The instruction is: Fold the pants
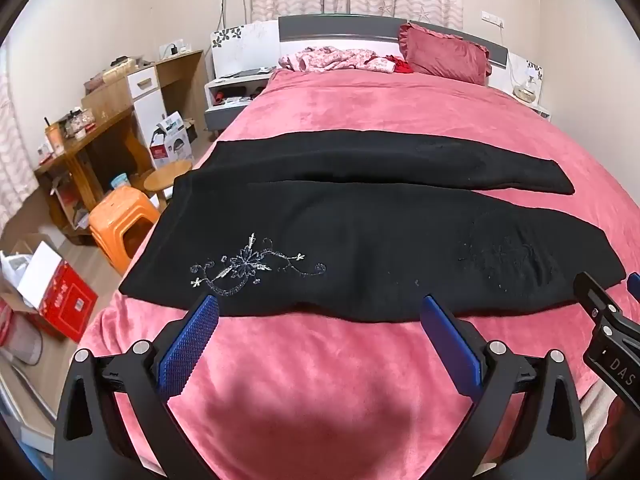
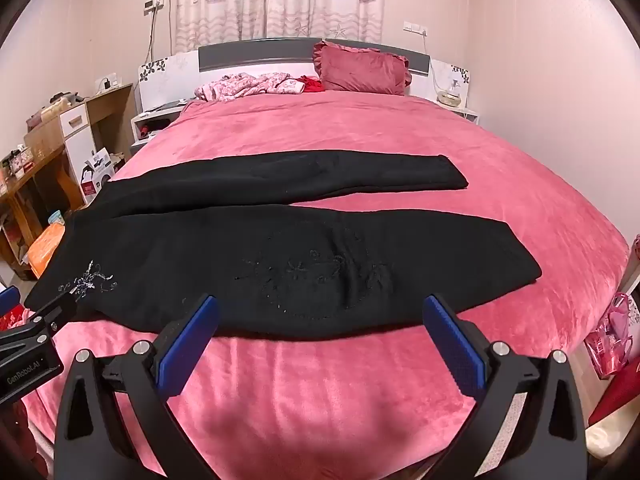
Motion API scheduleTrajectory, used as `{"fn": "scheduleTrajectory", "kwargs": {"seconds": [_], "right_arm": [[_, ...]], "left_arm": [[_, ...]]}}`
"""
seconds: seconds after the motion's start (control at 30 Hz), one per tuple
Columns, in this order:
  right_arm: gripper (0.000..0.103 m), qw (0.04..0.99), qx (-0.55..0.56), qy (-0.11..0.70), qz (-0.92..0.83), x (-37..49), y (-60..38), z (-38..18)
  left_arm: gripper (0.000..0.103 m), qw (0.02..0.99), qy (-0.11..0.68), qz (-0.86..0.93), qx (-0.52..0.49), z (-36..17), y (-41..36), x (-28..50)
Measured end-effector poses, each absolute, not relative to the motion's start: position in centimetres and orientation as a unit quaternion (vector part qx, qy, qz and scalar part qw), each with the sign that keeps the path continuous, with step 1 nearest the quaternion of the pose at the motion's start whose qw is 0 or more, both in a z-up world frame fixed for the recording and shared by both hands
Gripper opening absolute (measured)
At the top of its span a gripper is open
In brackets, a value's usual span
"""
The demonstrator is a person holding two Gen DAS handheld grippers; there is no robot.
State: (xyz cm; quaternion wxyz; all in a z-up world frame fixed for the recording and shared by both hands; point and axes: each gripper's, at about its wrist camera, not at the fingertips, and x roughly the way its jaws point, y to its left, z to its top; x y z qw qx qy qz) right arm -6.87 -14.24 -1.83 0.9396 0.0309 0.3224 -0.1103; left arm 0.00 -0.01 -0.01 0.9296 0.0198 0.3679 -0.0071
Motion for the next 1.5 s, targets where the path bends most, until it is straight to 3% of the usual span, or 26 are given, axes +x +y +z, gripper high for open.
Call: {"fn": "scheduleTrajectory", "kwargs": {"seconds": [1.5], "right_arm": [[0.101,0.933,0.038,0.340,-0.109,-6.4,-14.5,-2.6]], "left_arm": [[0.100,0.929,0.369,-0.004,0.016,-0.5,0.4,-0.2]]}}
